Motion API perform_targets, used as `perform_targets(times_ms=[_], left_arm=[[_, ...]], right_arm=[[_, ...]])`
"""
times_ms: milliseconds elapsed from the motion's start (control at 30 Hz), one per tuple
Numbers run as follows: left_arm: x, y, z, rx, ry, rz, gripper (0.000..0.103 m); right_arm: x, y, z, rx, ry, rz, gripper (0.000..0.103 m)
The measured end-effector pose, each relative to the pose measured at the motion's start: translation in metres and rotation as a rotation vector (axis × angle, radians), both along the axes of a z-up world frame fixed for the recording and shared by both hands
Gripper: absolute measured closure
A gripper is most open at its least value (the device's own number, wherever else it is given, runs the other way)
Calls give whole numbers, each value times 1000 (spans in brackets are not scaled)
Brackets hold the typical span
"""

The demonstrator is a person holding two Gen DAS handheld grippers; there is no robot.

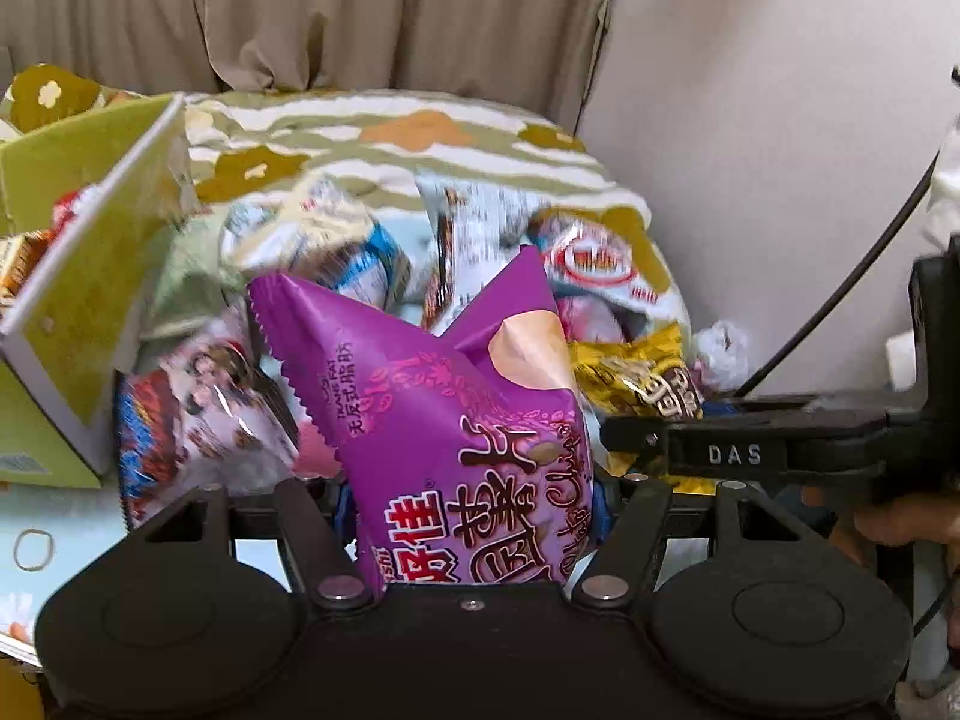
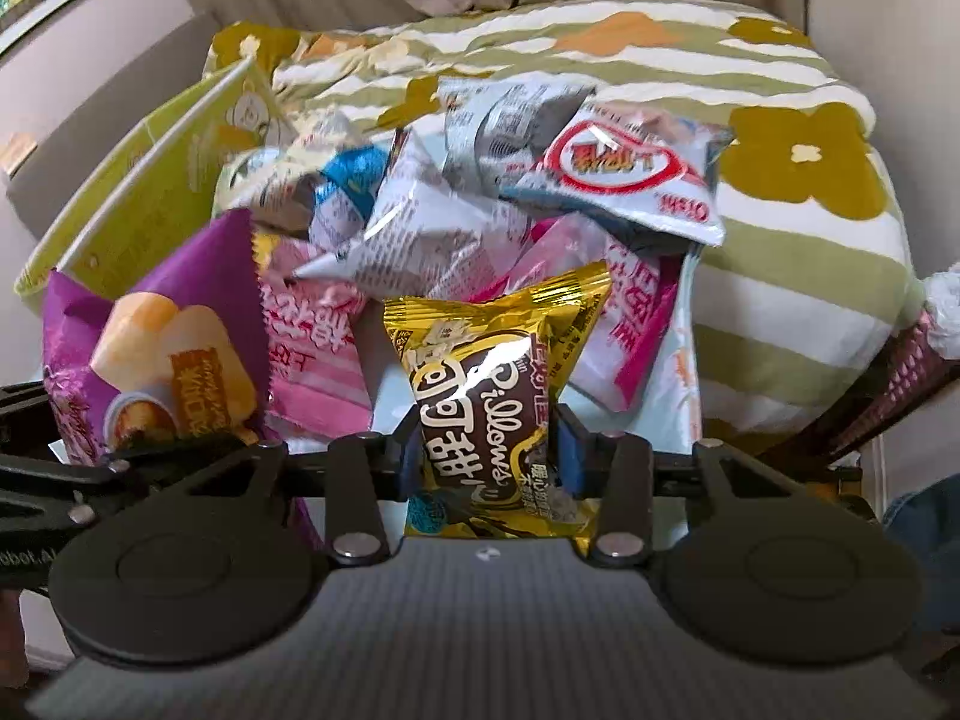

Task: Organize snacks
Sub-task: 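Grasp the purple bag with the left gripper while the right grasps the gold Pillows bag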

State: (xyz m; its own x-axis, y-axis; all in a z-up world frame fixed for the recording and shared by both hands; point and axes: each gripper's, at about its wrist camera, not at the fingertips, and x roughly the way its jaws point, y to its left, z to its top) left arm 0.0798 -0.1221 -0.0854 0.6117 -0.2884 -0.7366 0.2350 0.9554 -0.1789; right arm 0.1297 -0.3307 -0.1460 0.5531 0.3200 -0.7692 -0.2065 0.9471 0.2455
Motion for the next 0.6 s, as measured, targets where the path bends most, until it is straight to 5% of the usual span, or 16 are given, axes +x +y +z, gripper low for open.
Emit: perform_targets(times_ms=[300,600], left_arm=[[-4,46,61,4,-115,82,34],[13,134,113,56,-218,173,34]], right_arm=[[-9,13,53,54,-49,-9,45],[4,91,122,71,-185,99,45]])
